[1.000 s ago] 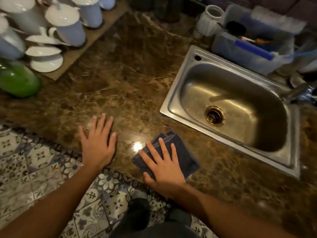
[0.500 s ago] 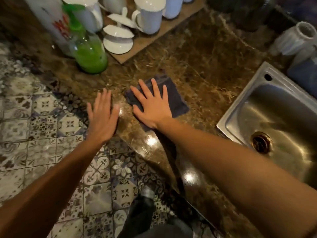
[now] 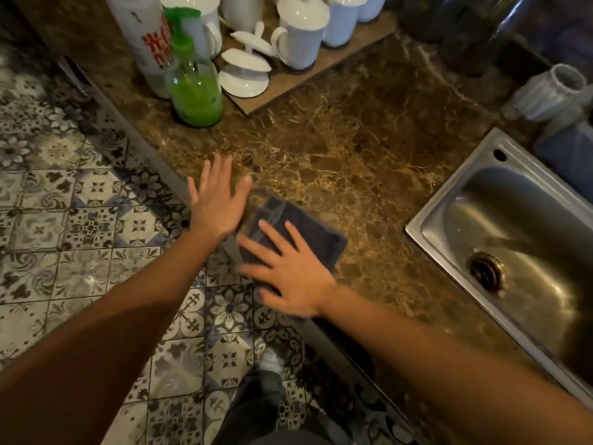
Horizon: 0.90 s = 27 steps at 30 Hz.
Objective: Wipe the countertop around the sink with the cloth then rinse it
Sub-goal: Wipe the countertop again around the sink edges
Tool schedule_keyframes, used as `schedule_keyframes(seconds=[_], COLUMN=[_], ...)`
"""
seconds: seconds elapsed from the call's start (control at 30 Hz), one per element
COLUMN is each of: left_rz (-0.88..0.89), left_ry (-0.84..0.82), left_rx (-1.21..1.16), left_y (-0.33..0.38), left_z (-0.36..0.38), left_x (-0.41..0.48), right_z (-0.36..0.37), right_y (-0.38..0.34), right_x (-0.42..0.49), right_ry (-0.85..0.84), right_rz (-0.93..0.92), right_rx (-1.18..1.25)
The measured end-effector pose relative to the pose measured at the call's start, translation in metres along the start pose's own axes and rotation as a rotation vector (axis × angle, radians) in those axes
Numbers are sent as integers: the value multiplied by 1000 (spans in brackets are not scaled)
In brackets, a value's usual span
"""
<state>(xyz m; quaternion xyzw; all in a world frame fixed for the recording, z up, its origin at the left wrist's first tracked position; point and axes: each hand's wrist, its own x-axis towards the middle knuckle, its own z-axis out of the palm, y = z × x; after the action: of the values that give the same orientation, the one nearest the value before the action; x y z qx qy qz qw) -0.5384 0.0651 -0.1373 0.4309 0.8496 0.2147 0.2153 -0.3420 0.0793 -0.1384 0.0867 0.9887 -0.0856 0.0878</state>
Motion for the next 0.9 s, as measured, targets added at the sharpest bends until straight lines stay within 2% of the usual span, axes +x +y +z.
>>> schedule_keyframes(seconds=[0.13, 0.23, 0.37, 0.57, 0.73, 0.9], left_rz=[120, 74, 74, 75, 80, 95], left_ry=[4, 28, 94, 147, 157, 159], left_rx=[124, 225, 340, 248, 290, 311], left_y=[17, 25, 26, 24, 23, 23], left_z=[16, 31, 46, 46, 46, 48], left_x=[-11, -15, -21, -17, -17, -17], right_z=[11, 14, 17, 4, -16, -32], right_y=[-17, -17, -17, 10, 78, 129], right_x=[-83, -121, -122, -61, 33, 99], right_ry=[-45, -93, -83, 36, 118, 149], right_rz=[86, 175, 223, 378, 586, 656], right_rx=[44, 63, 62, 96, 101, 101])
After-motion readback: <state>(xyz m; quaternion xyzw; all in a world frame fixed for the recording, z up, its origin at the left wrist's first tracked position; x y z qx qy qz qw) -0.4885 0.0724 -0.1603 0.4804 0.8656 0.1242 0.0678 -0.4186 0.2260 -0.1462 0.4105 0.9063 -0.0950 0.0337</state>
